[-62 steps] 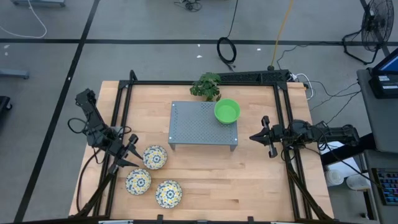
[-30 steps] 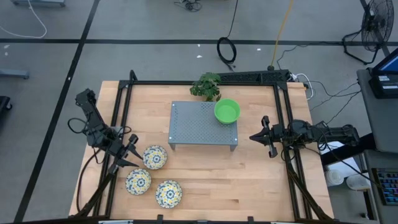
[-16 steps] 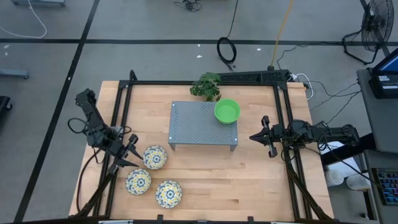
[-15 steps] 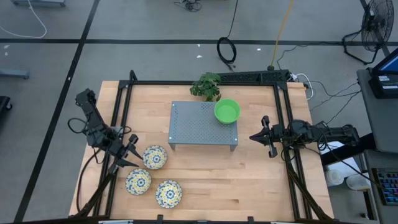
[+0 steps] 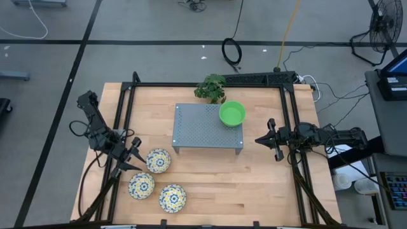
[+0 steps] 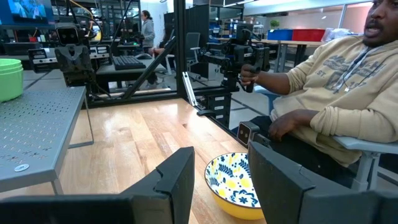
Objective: Pick & Place Mini bowls
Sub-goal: Put the top yellow bowl on the shelf
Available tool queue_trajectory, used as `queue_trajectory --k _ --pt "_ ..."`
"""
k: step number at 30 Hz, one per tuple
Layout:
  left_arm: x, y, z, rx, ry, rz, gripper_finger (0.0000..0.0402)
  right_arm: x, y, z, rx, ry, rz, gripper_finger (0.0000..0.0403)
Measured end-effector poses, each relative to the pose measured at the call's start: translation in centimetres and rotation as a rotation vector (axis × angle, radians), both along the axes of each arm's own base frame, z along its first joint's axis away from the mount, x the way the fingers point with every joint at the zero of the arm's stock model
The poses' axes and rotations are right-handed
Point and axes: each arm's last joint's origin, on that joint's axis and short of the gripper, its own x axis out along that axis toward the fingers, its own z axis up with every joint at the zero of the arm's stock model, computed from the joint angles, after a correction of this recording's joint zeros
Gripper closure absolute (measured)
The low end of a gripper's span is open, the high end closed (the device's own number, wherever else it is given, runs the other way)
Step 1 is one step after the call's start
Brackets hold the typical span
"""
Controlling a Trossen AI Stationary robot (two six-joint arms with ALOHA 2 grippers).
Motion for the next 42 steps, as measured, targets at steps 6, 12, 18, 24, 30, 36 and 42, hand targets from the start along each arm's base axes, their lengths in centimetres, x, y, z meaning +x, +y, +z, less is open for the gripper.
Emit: queue_trajectory --k 6,12,18,24,30,36,42 --pt "0.0 0.0 0.0 0.0 0.0 0.0 0.0249 0.0 0.0 0.0 0.0 0.0 0.0 0.0403" --pt "0.0 0.0 0.0 0.0 0.0 0.0 0.0249 0.0 0.0 0.0 0.001 -0.005 0.0 0.0403" --pt "0.0 0.0 0.0 0.0 0.0 0.0 0.0249 0.0 0.0 0.7 0.004 -0.073 0.002 0.0403" --pt "0.0 0.0 0.0 0.0 0.0 0.0 0.0249 0.0 0.0 1.3 0.007 -0.134 0.003 0.0403" --pt "0.0 0.0 0.0 0.0 0.0 0.0 0.0249 0.0 0.0 1.4 0.007 -0.141 0.004 0.0403" --pt "0.0 0.0 0.0 0.0 0.0 0.0 0.0249 -0.1 0.0 1.4 0.007 -0.143 0.004 0.0403" --pt "0.0 0.0 0.0 0.001 0.0 0.0 0.0249 -0.1 0.0 1.4 0.007 -0.144 0.004 0.0403"
